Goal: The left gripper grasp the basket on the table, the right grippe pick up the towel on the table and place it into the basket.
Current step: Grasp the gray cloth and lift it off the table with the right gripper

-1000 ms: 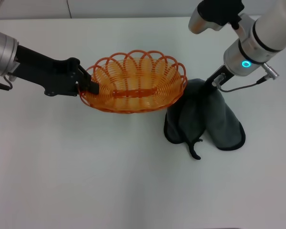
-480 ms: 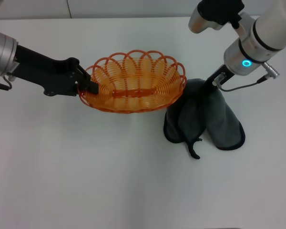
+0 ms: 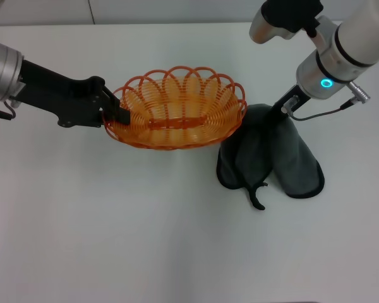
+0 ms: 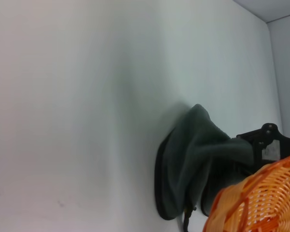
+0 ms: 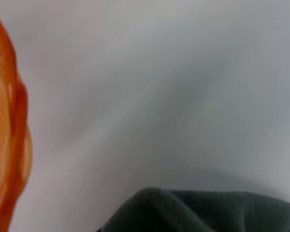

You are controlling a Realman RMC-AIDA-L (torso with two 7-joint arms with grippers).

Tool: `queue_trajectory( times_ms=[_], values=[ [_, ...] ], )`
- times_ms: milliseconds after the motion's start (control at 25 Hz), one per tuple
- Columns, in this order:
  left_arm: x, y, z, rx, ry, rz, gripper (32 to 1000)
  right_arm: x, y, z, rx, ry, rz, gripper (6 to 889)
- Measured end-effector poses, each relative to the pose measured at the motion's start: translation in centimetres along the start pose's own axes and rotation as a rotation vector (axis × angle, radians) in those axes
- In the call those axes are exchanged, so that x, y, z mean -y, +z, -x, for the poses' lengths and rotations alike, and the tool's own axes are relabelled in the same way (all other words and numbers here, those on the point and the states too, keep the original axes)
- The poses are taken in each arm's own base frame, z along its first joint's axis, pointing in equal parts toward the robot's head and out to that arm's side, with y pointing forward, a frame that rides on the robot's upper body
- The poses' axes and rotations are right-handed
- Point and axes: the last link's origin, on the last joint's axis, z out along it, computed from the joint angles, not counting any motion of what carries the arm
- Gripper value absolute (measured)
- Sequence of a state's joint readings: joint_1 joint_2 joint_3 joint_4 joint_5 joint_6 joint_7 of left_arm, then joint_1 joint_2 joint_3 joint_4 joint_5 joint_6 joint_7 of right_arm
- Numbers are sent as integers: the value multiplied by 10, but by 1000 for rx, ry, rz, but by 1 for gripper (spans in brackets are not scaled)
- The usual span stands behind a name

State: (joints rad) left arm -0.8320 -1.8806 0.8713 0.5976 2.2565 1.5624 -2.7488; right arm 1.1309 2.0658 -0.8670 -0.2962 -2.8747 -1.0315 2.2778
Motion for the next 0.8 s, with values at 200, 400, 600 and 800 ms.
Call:
queue_trajectory(
  times_ms=[200, 400, 600, 800],
  values=[
    [2, 0, 1, 0, -4, 0, 112, 1, -1, 2, 4, -4, -2, 48],
    [7, 1, 5, -1, -21, -2, 112, 1, -6, 3, 1, -23, 7, 49],
    [14, -1, 8, -5, -37, -8, 112, 6, -23, 6, 3, -44, 22, 49],
    [18, -2, 9, -9, -46, -13, 112, 3, -39, 8, -4, -76, 70, 49]
  ],
)
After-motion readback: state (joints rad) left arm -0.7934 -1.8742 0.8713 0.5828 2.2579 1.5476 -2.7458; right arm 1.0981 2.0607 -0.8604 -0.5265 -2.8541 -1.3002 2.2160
